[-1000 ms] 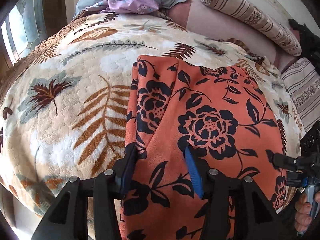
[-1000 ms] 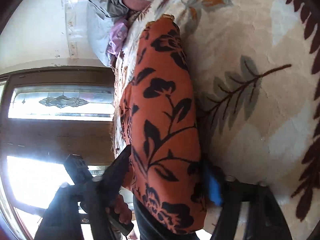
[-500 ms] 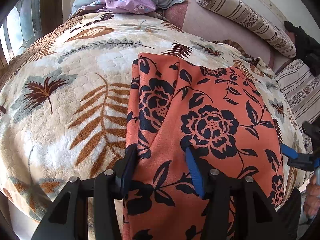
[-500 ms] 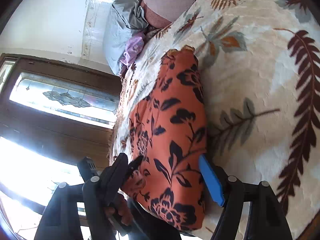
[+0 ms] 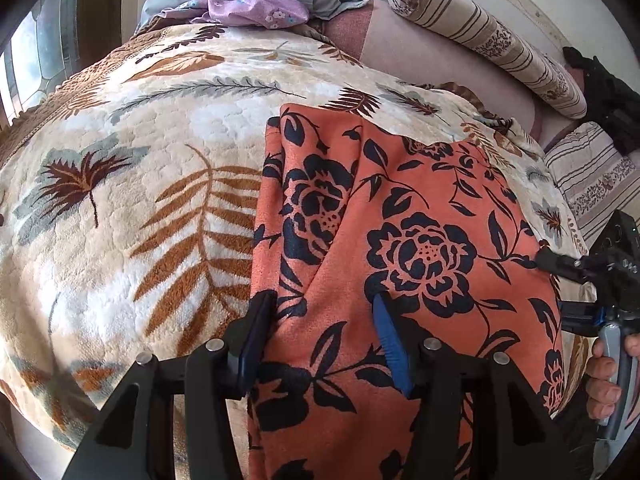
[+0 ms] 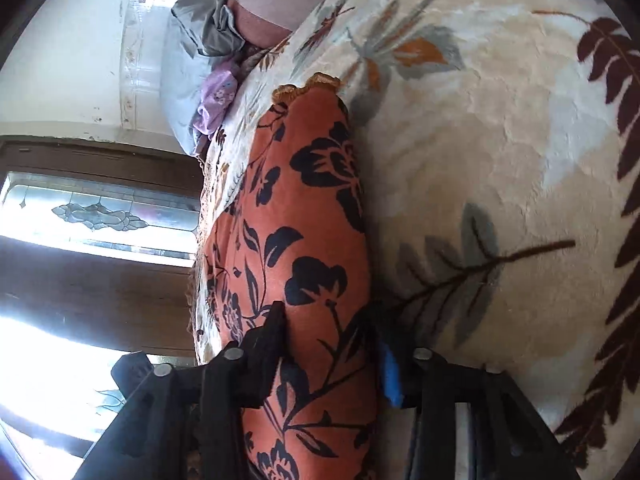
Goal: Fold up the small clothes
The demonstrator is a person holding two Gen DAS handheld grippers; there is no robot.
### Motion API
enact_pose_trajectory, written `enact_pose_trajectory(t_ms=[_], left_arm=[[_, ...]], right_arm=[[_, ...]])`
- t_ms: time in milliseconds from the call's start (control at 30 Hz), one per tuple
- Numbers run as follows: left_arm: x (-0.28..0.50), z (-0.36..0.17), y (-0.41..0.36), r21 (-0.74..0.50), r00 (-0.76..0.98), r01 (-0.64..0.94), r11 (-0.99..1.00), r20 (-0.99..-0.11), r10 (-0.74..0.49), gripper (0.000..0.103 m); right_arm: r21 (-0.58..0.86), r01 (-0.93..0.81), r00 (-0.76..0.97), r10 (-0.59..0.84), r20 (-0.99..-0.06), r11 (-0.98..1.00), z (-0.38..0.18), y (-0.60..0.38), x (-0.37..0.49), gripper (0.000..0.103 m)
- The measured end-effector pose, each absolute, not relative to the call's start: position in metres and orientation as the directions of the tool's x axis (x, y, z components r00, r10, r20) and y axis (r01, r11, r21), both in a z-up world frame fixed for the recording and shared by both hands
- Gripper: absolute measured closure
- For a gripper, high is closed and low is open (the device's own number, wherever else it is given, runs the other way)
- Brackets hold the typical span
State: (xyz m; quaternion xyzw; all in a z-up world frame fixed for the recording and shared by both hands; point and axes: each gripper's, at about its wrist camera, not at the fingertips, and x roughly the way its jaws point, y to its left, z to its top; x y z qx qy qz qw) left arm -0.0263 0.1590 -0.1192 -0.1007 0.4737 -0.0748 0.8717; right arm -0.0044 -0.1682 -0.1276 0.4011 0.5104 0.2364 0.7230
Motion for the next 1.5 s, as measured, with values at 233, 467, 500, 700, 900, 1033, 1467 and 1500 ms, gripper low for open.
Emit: enact_pose_trajectory(t_ms=[233, 467, 500, 700, 900, 1033, 1467, 1500], left_arm=[[-0.027, -0.12, 0.158, -0.248, 0.545, 0.039, 0.968, -0.807, -0.228, 0.048], [-0.024, -0.101, 0.168, -0.324, 0.505, 0.017, 0.946, -0.814, -0.288, 0.051], [-0.024, -0.092, 0.172, -0.365, 0.519, 0.015, 0.931, -0.793, -0.319, 0.051], [-0.024, -0.114, 0.191, -0.393, 0.431, -0.071, 0.917, -0.841, -0.327, 0.066], [-0.027, -0.098, 0.2, -0.447, 0.483, -0.071, 0.892, -0.798, -0.361, 0.071], [0.005, -0.064, 0.2, -0.447, 0.546, -0.021, 0.894, -0.754, -0.365, 0.057], [0.078, -0.108, 0.208, -0.49, 0.403, -0.141, 0.86, -0.822, -0.402, 0.072], [0.069, -0.104, 0.208, -0.497, 0.404, -0.135, 0.857, -0.817, -0.411, 0.059]], right_arm=[[0.835, 0.118, 0.363, 0.759, -0.541, 0.538, -0.133, -0.168, 0.049, 0.024], [0.722, 0.06, 0.396, 0.647, -0.651, 0.69, -0.125, -0.161, 0.037, 0.067], [0.717, 0.083, 0.402, 0.635, -0.66, 0.692, -0.125, -0.164, 0.036, 0.052], [0.689, -0.001, 0.526, 0.587, -0.616, 0.724, -0.075, -0.176, 0.005, 0.031], [0.688, -0.229, 0.43, 0.705, -0.564, 0.689, -0.044, -0.119, -0.025, 0.031], [0.665, -0.239, 0.328, 0.704, -0.63, 0.707, -0.081, -0.094, -0.04, 0.031], [0.707, -0.233, 0.328, 0.739, -0.589, 0.668, -0.09, -0.104, -0.045, 0.031], [0.709, -0.233, 0.329, 0.74, -0.586, 0.666, -0.089, -0.105, -0.045, 0.031]])
